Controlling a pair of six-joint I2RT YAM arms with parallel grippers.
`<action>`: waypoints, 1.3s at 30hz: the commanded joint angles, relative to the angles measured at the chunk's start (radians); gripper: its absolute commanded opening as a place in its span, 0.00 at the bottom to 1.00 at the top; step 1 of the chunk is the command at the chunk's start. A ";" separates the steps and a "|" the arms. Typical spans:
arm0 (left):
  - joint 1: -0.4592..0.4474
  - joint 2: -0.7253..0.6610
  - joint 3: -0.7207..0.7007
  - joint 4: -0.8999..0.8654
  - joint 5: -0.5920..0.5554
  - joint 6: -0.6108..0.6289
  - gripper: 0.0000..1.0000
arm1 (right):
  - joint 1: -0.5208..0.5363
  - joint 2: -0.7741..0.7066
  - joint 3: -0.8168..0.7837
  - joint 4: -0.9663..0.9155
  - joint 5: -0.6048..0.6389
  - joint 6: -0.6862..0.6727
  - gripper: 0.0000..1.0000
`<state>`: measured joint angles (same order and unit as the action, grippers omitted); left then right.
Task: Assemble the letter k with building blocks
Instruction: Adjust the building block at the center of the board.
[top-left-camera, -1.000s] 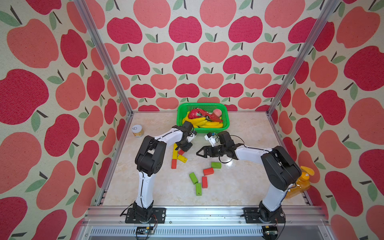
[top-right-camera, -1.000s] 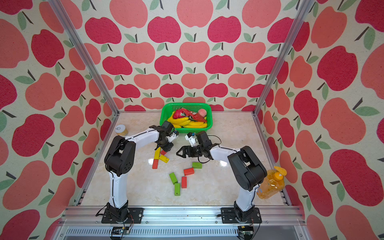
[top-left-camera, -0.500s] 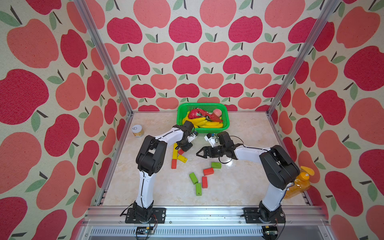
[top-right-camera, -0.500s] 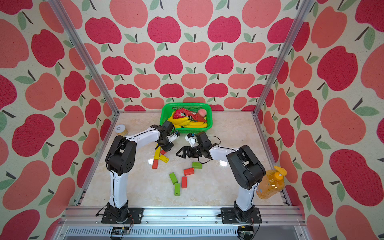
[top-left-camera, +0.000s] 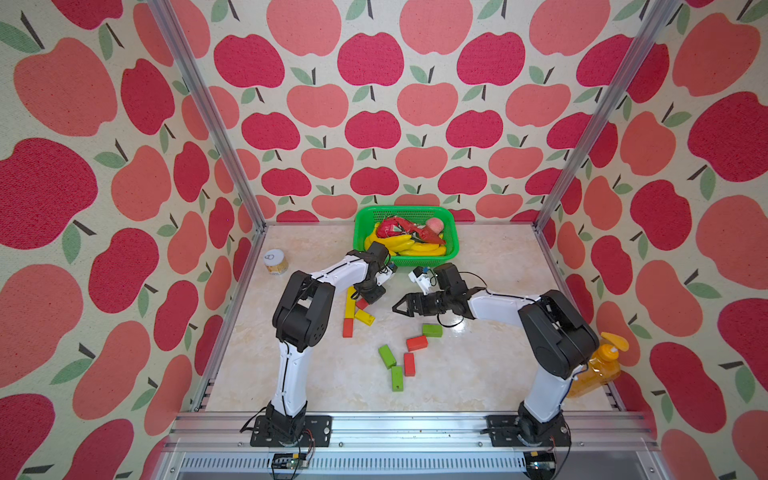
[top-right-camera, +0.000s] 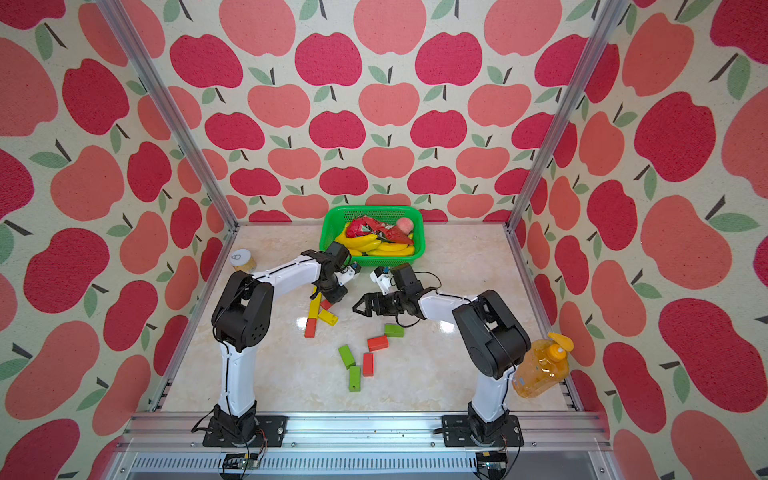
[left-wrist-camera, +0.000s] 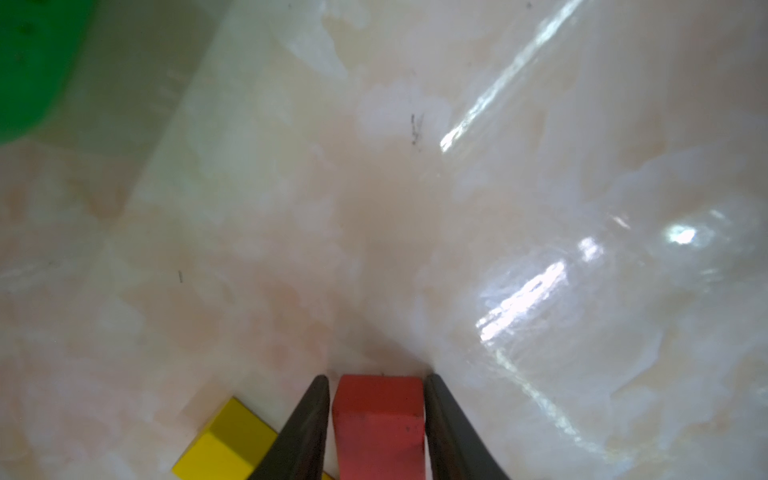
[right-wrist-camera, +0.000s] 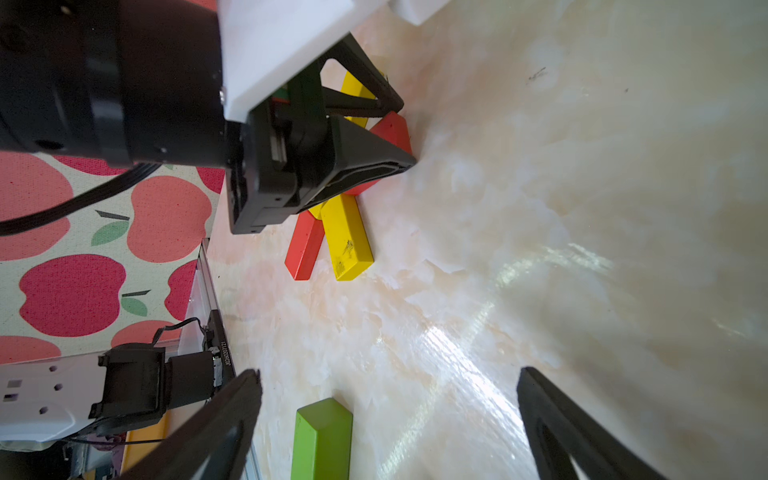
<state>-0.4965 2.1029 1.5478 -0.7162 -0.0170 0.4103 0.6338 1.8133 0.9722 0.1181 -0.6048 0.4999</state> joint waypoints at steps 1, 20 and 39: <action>-0.008 0.049 -0.017 -0.035 -0.012 0.011 0.51 | 0.002 0.009 0.026 -0.019 -0.019 0.002 0.99; -0.037 -0.381 -0.182 0.128 -0.129 -0.143 0.98 | -0.040 -0.092 0.078 -0.214 0.090 -0.150 0.99; 0.126 -0.433 -0.454 -0.131 -0.178 -0.873 0.20 | 0.018 -0.219 -0.062 -0.166 0.097 -0.095 0.99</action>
<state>-0.3767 1.6840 1.1347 -0.8360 -0.1871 -0.3523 0.6483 1.6360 0.9401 -0.0723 -0.4915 0.3763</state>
